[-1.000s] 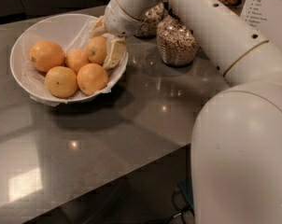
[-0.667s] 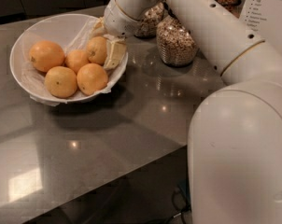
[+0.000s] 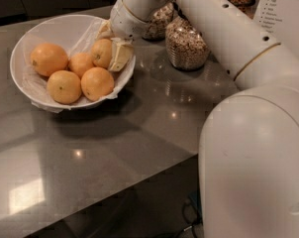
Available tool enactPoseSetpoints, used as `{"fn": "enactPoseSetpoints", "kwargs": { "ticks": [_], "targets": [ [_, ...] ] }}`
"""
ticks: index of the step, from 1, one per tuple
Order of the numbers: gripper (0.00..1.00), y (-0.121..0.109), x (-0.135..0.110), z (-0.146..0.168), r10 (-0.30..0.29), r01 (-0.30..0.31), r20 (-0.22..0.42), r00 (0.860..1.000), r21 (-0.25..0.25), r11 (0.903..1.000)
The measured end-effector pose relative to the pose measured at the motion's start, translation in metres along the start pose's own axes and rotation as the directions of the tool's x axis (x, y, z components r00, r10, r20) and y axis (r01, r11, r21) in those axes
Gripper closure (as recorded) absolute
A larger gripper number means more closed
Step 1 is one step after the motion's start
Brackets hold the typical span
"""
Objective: Pick orange from white bowl
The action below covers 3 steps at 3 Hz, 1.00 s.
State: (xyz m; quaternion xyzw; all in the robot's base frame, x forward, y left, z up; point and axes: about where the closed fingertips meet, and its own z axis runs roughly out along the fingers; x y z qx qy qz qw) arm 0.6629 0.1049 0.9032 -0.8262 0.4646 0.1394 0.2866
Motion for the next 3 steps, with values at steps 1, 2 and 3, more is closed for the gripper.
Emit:
{"fn": "enactPoseSetpoints", "kwargs": {
  "ticks": [1,2,3],
  "targets": [
    [1.00,0.0000,0.0000,0.0001,0.000,0.000,0.000,1.000,0.000,1.0000],
    [1.00,-0.0001,-0.0002,-0.0001,0.000,0.000,0.000,1.000,0.000,1.0000],
    [1.00,-0.0009,-0.0013,-0.0019,0.000,0.000,0.000,1.000,0.000,1.0000]
  ]
}}
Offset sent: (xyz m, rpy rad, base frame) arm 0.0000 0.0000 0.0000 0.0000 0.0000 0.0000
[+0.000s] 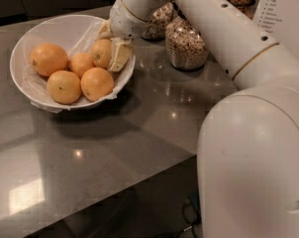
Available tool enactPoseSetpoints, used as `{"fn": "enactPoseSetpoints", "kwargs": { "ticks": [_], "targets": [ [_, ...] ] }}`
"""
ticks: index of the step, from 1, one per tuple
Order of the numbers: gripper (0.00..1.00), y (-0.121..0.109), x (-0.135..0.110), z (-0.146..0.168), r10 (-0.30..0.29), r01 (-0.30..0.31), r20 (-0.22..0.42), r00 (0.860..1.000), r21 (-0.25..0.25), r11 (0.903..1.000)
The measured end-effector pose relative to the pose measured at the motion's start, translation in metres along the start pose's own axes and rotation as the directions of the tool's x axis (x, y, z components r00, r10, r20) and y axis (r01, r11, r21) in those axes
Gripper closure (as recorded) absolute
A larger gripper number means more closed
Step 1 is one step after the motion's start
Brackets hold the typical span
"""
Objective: Pick orange from white bowl
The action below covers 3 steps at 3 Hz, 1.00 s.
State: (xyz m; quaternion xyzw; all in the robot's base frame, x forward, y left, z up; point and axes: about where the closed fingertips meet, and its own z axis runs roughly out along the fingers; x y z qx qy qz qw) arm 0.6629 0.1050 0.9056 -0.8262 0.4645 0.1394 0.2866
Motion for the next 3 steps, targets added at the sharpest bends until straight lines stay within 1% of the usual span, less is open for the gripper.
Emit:
{"fn": "enactPoseSetpoints", "kwargs": {
  "ticks": [1,2,3],
  "targets": [
    [1.00,-0.009,-0.038,-0.022,-0.048,0.047,0.004,0.999,0.034,0.9983],
    [1.00,-0.020,-0.087,-0.063,-0.110,0.106,0.038,0.993,0.095,0.9898],
    [1.00,-0.020,-0.087,-0.063,-0.111,0.106,0.039,0.993,0.095,0.9897]
  ]
}}
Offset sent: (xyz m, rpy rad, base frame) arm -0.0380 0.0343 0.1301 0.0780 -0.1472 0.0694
